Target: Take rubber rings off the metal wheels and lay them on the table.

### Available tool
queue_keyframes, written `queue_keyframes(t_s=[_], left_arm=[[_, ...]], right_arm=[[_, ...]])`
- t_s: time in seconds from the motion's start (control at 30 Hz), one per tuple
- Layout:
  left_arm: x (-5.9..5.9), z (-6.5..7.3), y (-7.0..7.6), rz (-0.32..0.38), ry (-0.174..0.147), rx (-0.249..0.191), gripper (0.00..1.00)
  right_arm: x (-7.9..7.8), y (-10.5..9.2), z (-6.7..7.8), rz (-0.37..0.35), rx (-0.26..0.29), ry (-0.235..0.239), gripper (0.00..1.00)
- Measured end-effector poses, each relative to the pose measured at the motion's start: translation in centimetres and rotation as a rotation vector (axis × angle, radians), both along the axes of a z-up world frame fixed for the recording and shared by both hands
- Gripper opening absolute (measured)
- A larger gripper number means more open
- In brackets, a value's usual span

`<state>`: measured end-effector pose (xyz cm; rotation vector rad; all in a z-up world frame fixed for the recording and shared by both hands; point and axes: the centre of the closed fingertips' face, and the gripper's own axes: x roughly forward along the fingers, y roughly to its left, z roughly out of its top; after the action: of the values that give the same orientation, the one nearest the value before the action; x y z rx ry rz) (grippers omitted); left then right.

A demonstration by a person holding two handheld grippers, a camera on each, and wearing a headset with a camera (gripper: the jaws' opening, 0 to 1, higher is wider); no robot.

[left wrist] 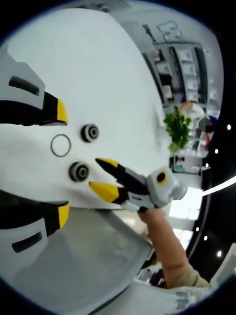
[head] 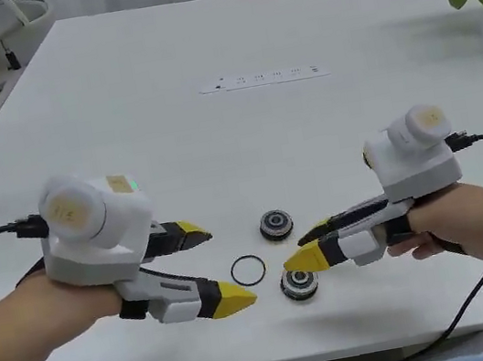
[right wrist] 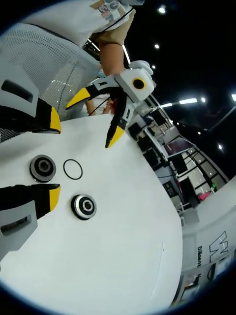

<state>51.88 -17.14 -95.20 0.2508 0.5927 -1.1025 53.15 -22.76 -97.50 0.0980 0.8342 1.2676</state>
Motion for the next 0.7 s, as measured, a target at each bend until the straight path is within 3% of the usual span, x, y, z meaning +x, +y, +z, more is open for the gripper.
queue_keyframes(t_s=[0.43, 0.7], left_arm=[[0.4, -0.9, -1.8, -0.045, 0.013, 0.015, 0.6], [0.3, -1.6, -3.1, -0.076, 0.025, 0.027, 0.57]], right_arm=[[-0.9, -1.4, -0.9, 0.032, -0.018, -0.021, 0.4], [-1.4, -2.0, -2.1, 0.082, -0.065, -0.069, 0.38]])
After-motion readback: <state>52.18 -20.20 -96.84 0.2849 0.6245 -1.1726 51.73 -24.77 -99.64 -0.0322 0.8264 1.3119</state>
